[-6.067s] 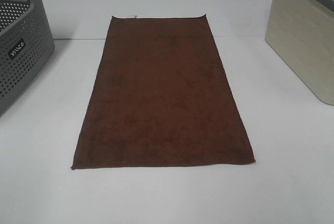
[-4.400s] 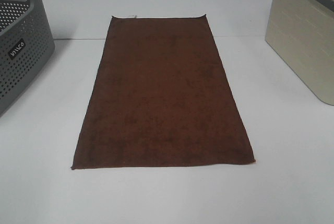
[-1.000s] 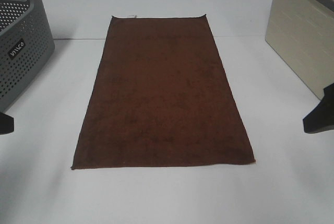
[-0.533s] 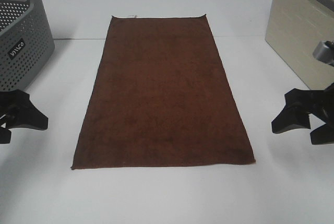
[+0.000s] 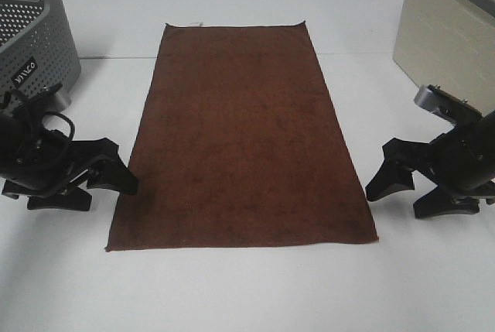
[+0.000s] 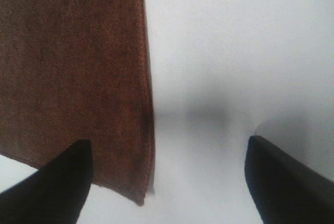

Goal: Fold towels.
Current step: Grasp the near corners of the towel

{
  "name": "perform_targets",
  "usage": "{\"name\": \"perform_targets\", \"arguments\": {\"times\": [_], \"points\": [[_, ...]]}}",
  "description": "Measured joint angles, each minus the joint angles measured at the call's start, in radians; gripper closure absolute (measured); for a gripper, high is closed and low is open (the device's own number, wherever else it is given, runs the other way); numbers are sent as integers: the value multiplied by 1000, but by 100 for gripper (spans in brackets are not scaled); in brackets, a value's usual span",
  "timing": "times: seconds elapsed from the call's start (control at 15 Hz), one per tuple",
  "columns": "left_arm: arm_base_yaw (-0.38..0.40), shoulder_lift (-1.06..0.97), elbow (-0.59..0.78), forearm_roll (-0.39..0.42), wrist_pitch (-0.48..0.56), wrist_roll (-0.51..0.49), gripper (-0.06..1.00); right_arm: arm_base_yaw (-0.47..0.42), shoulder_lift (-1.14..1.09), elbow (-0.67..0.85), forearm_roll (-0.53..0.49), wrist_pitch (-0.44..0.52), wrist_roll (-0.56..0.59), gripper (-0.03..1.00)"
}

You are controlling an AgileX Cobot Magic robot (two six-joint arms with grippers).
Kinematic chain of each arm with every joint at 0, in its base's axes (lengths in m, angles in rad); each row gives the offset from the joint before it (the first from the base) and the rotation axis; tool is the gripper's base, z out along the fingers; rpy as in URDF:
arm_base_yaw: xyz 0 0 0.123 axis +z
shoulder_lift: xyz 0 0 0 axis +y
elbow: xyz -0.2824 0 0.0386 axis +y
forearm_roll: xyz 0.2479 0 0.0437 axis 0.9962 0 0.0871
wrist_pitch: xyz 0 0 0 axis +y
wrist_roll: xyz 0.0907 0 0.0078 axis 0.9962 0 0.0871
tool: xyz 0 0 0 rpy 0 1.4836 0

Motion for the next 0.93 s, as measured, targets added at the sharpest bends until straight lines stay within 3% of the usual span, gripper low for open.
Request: {"name": "perform_targets", "arguments": {"times": [0.2, 0.47, 0.6, 0.87, 0.93], "points": [[-26, 66, -35, -23, -5, 0, 18, 17, 49, -38, 21, 37, -13, 23], [-71, 107, -58, -73, 9, 3, 24, 153, 101, -63, 73, 25, -10, 37], [-102, 131, -73, -82, 9, 4, 39, 187, 113, -64, 112, 6, -2, 49], [-108, 153, -80, -74, 6, 8, 92, 189, 129, -62, 140, -30, 61, 94], [-108, 153, -80, -74, 6, 8, 92, 189, 129, -62, 140, -30, 61, 94]]}}
